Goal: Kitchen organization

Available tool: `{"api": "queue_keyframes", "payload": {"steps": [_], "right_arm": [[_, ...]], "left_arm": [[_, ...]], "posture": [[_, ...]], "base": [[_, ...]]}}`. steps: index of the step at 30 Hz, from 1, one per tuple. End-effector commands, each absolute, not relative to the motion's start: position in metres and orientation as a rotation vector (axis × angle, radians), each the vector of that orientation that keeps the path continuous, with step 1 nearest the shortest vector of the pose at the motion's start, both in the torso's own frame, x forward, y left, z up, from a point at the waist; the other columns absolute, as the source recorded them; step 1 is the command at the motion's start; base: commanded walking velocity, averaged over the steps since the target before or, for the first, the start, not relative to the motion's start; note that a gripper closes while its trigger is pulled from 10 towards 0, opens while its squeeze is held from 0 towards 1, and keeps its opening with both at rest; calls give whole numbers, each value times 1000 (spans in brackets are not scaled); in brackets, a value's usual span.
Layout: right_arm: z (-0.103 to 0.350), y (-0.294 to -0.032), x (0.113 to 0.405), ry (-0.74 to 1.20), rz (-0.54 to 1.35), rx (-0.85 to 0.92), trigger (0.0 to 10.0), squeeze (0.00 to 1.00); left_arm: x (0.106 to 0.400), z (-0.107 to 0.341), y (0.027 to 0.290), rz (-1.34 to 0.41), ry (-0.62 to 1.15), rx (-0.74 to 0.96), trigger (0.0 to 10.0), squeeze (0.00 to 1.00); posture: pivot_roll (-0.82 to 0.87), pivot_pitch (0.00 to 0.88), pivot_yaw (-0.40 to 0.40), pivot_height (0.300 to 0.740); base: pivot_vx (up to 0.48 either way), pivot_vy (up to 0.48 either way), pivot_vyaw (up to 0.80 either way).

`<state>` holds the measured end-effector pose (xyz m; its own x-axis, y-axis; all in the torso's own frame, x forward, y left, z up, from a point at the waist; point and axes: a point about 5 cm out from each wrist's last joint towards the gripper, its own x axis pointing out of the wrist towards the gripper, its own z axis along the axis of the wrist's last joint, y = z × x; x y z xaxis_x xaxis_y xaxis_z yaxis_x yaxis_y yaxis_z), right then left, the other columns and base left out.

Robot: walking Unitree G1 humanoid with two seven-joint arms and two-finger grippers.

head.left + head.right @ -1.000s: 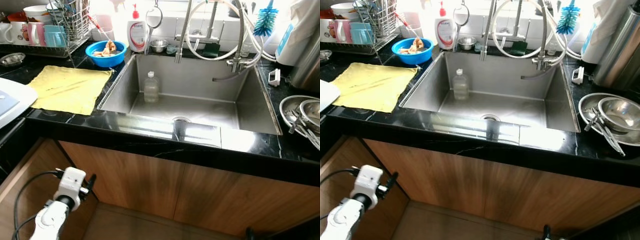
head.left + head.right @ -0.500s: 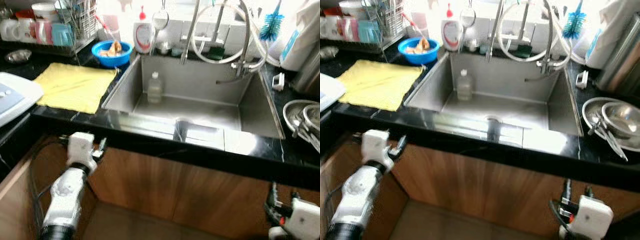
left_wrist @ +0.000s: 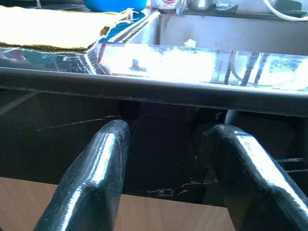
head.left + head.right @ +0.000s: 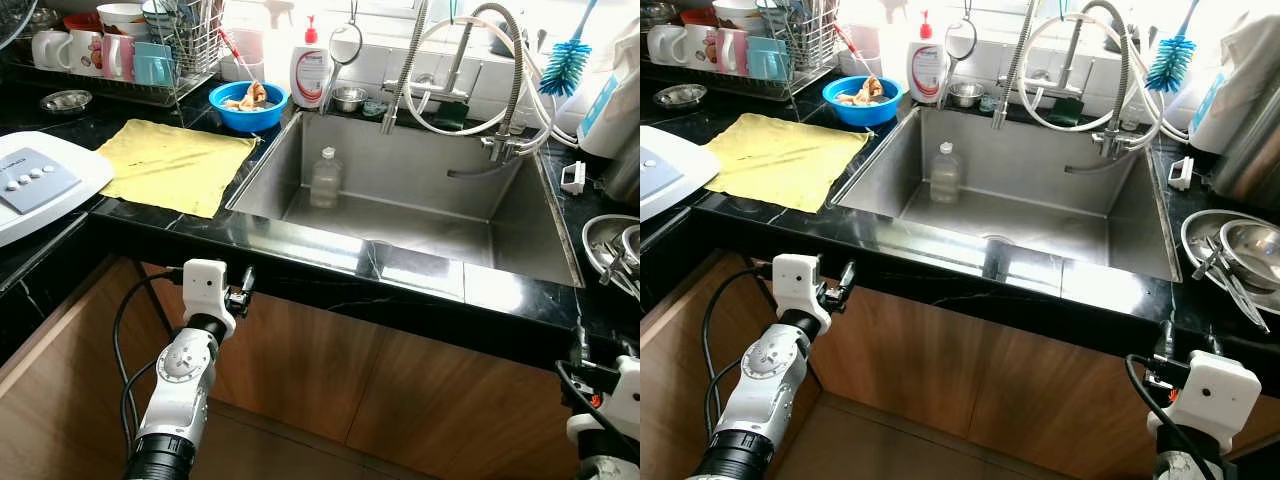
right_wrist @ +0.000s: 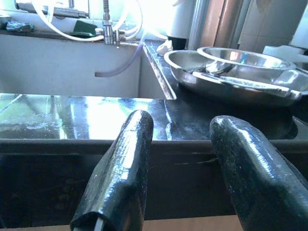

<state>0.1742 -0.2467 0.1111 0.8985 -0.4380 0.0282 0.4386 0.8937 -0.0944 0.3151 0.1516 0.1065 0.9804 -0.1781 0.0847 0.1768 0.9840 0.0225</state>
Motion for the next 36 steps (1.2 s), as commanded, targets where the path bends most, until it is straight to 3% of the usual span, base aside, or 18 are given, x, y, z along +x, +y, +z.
{"api": "queue_keyframes", "payload": {"steps": [1, 9, 19, 22, 26, 34, 36], "right_arm": [[120, -247, 176, -37, -462, -93, 10000, 0], [110, -225, 179, 9, -406, -82, 10000, 0], [87, -203, 183, 67, -379, -12, 10000, 0], [86, -196, 183, 69, -363, -12, 10000, 0], [93, -193, 186, 46, -356, -24, 10000, 0], [110, -206, 173, -21, -476, -116, 10000, 0], [113, -210, 172, -33, -506, -126, 10000, 0]], "left_arm": [[324, 138, 123, -292, -201, 40, 10000, 0], [324, 154, 146, -226, -258, 86, 10000, 0], [269, 136, 204, -192, -129, 224, 10000, 0], [263, 140, 209, -187, -123, 238, 10000, 0], [274, 149, 194, -198, -163, 200, 10000, 0], [317, 173, 112, -362, -271, 25, 10000, 0], [321, 176, 105, -377, -278, 13, 10000, 0]], "posture": [[-46, 0, -57, 740], [-31, 0, -49, 740], [83, 0, -2, 740], [76, 0, -5, 740], [45, 0, -6, 740], [-88, 0, 39, 740], [-103, 0, 35, 740]], "base": [[0, 0, 0], [0, 0, 0], [0, 0, 0], [0, 0, 0], [0, 0, 0], [0, 0, 0], [0, 0, 0]]}}
